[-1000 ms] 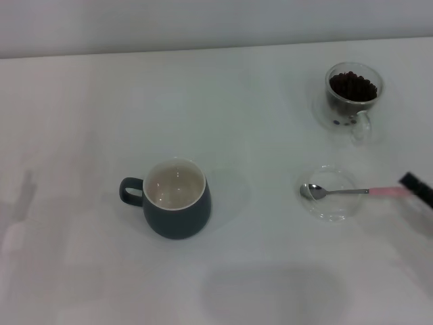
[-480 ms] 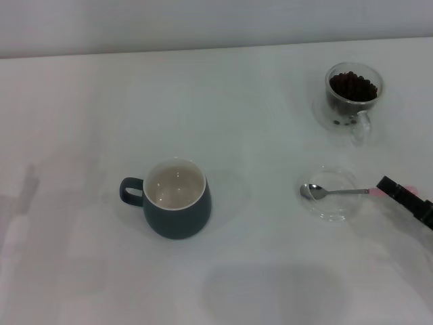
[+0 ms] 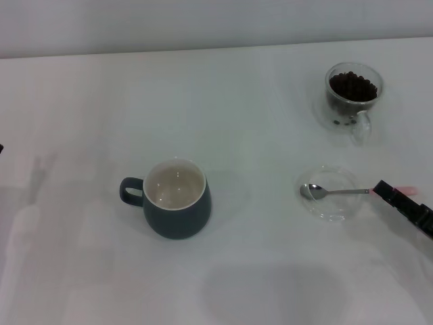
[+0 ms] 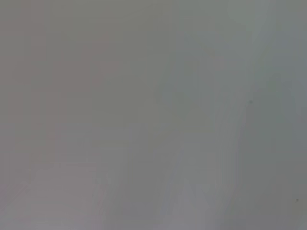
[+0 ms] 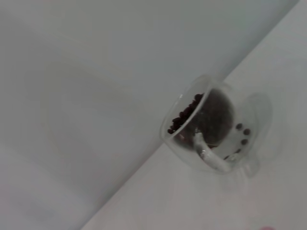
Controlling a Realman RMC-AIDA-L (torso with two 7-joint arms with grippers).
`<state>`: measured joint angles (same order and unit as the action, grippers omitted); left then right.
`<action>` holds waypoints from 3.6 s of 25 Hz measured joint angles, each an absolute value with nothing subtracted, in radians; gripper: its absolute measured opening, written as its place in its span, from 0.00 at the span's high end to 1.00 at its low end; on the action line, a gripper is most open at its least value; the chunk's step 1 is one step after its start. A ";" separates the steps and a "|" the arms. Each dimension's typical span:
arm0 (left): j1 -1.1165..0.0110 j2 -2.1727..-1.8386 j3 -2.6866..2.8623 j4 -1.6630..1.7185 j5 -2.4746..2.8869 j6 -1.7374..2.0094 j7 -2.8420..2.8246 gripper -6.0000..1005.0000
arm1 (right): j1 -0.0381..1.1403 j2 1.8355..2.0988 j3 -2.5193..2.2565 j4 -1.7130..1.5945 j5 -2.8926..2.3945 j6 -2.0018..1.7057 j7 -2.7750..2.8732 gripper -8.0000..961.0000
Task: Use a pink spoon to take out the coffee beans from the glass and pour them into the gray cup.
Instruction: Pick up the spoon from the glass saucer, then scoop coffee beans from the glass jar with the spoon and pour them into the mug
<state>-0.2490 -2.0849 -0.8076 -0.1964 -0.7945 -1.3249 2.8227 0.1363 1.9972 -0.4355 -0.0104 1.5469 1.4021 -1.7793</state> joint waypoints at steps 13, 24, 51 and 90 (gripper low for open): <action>-0.250 -2.085 -0.808 -0.191 -0.795 -1.325 2.823 0.12 | 0.153 2.000 -0.432 -0.008 1.547 1.405 -1.773 0.55; -0.252 -2.085 -0.808 -0.192 -0.795 -1.325 2.822 0.12 | 0.153 1.999 -0.426 -0.013 1.546 1.399 -1.770 0.69; -0.246 -2.086 -0.808 -0.196 -0.796 -1.325 2.819 0.12 | 0.173 1.987 -0.363 -0.175 1.562 1.582 -1.742 0.84; -0.269 -2.088 -0.808 -0.198 -0.796 -1.260 2.818 0.13 | 0.413 2.009 -0.616 -0.709 1.429 1.089 -1.719 0.84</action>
